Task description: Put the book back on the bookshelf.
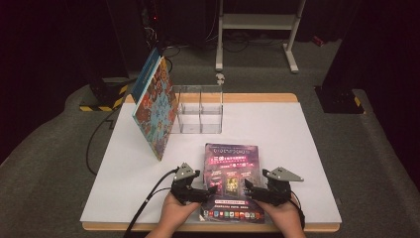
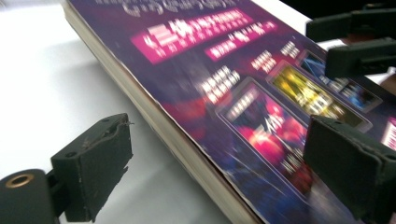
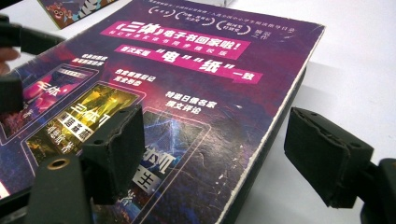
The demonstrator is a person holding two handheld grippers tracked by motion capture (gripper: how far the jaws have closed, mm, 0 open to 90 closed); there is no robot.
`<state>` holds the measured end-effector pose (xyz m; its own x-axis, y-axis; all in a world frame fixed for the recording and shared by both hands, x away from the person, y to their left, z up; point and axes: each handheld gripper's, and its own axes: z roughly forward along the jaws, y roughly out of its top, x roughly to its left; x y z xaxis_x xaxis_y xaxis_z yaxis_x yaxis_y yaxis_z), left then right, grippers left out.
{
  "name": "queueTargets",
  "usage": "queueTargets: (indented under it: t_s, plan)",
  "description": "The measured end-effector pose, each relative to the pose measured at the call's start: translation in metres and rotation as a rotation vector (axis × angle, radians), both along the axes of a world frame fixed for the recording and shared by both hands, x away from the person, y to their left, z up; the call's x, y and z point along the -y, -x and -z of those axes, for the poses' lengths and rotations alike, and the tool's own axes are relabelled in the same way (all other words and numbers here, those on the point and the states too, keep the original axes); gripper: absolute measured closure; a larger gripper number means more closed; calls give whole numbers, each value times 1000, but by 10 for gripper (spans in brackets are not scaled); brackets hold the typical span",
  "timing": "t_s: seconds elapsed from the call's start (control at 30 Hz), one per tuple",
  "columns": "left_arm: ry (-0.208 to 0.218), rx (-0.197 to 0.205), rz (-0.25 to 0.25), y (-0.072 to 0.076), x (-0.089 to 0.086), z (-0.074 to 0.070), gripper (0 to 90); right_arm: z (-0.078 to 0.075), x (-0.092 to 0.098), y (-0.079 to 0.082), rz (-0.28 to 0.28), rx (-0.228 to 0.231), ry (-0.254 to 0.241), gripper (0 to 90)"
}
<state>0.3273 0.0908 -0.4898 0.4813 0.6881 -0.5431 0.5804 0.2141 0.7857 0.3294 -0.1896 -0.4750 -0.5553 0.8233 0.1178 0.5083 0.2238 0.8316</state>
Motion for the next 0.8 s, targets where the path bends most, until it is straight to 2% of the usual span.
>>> queueTargets:
  t_s: [0.03,0.13,0.2,0.27,0.37,0.47,0.53,0.63,0.73,0.8]
  plan:
    - [21,-9,-4,1,1,1,78,0,0,0,0,1,-1,198]
    - [24,-35,30,1,4,1,91,1,-2,0,-1,-10,-8,195]
    - [24,-43,36,-1,7,2,76,1,-2,-1,-3,-15,-15,190]
    - [41,-69,34,-4,9,3,47,2,-1,-1,-1,-22,-22,185]
    - [26,-68,40,-8,11,4,16,3,0,-2,3,-35,-36,166]
    - [40,-81,30,-12,15,3,0,6,2,-6,2,-63,-65,142]
    - [17,-78,40,-13,15,3,0,8,4,-9,1,-94,-96,130]
    - [27,-55,15,-11,18,2,3,10,3,-12,-24,-127,-129,123]
    - [2,-32,21,-8,16,-1,39,9,2,-13,-21,-139,-120,124]
    - [-8,-16,16,-6,17,-3,76,6,1,-11,-16,-119,-96,159]
